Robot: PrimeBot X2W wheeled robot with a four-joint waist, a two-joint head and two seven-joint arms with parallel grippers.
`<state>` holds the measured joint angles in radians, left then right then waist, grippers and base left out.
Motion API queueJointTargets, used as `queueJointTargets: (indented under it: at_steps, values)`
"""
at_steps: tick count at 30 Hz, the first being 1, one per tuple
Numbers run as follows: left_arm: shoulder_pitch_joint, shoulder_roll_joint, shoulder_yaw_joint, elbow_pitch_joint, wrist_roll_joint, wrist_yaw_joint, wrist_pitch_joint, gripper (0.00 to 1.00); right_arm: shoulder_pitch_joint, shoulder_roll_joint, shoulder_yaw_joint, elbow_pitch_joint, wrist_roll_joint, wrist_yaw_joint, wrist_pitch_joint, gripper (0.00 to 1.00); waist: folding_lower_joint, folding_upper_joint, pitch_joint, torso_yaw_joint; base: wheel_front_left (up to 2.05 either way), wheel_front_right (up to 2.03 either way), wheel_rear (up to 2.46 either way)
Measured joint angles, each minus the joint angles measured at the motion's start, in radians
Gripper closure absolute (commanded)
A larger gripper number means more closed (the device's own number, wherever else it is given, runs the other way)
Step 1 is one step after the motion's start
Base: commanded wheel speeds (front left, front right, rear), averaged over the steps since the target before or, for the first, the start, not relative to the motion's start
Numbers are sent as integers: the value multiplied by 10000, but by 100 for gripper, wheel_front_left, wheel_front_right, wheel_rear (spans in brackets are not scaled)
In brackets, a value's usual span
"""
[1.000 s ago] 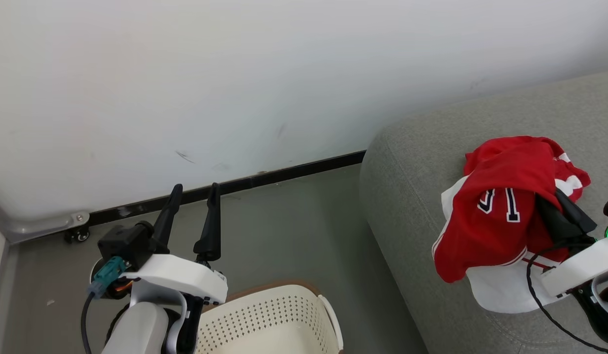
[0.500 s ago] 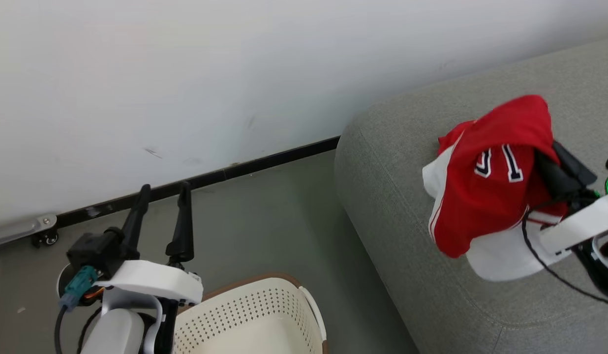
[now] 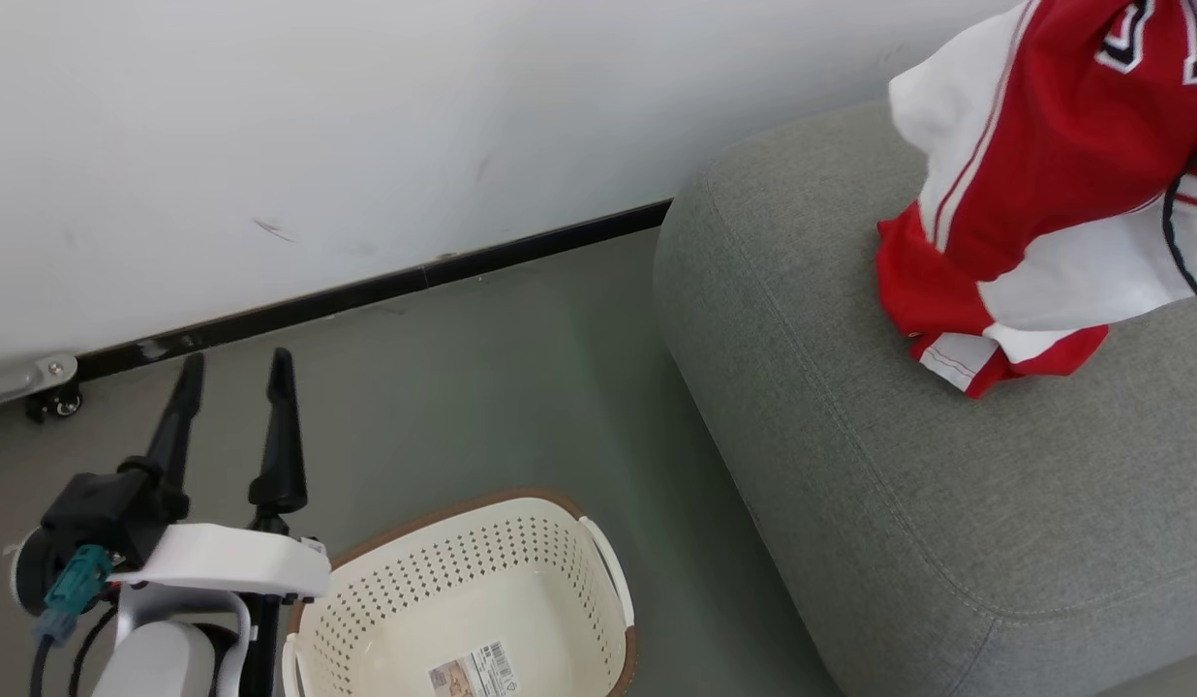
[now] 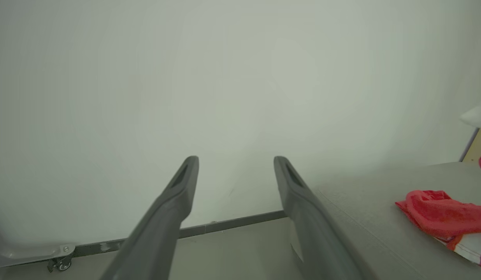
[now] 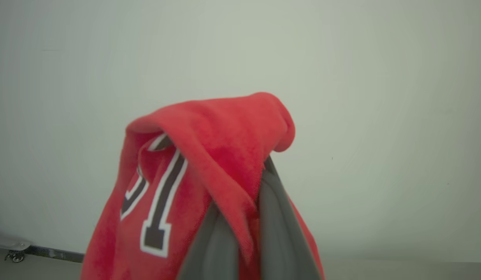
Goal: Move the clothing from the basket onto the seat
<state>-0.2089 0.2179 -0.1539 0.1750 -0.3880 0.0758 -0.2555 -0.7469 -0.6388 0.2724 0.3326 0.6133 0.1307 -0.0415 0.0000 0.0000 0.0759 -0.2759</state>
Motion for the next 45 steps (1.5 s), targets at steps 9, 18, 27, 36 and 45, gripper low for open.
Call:
queueJointTargets:
  at_steps: [9,18,27,36,45]
  values:
    - [14,477,242,-734,230,211,2,0,-1067,-347,-679,1095,219,0,506,100,0,0,736,215,0,0,0]
    - [13,809,213,-1407,422,211,318,0,-1842,-1012,-1149,2180,215,0,594,100,0,0,1504,483,0,0,0]
    - [-25,1083,58,-2017,579,205,721,0,-2185,-1231,-1181,2846,-40,0,462,100,0,0,2273,712,0,0,0]
    - [-541,1243,-391,-2472,757,17,1243,0,-2081,-692,-1266,3760,-46,2,-234,100,0,0,2992,807,0,0,0]
    - [-970,1191,-721,-2558,844,-155,1557,0,-867,205,-669,4870,15,0,-698,100,0,0,3611,764,0,0,0]
